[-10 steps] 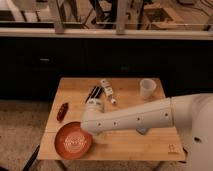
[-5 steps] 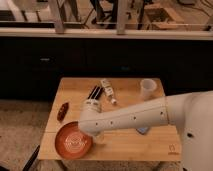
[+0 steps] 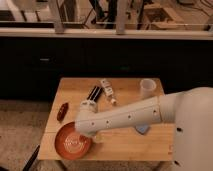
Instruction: Pick up the ceramic bowl
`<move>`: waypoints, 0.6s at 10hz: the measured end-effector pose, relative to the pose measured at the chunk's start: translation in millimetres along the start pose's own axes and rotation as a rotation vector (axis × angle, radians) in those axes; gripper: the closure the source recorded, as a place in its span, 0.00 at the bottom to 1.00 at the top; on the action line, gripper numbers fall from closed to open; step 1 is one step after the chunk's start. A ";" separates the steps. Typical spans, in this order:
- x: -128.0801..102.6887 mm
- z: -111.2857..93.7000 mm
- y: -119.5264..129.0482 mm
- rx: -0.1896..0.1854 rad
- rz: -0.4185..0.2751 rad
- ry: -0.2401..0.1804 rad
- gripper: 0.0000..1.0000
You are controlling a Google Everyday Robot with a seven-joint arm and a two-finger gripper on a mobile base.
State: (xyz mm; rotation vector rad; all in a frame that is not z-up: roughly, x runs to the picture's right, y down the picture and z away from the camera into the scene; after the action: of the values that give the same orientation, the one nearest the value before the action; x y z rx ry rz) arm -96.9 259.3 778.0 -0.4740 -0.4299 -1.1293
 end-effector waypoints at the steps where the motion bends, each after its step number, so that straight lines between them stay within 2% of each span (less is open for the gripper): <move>1: -1.8 1.4 -4.1 0.006 -0.005 -0.003 0.20; 5: -3.2 6.3 -5.0 0.002 -0.014 -0.015 0.20; 6: -1.2 5.1 -4.7 0.002 -0.018 -0.014 0.25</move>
State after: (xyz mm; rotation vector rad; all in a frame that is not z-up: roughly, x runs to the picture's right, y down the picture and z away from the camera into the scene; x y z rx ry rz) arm -102.2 261.4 782.2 -0.4776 -0.4480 -1.1439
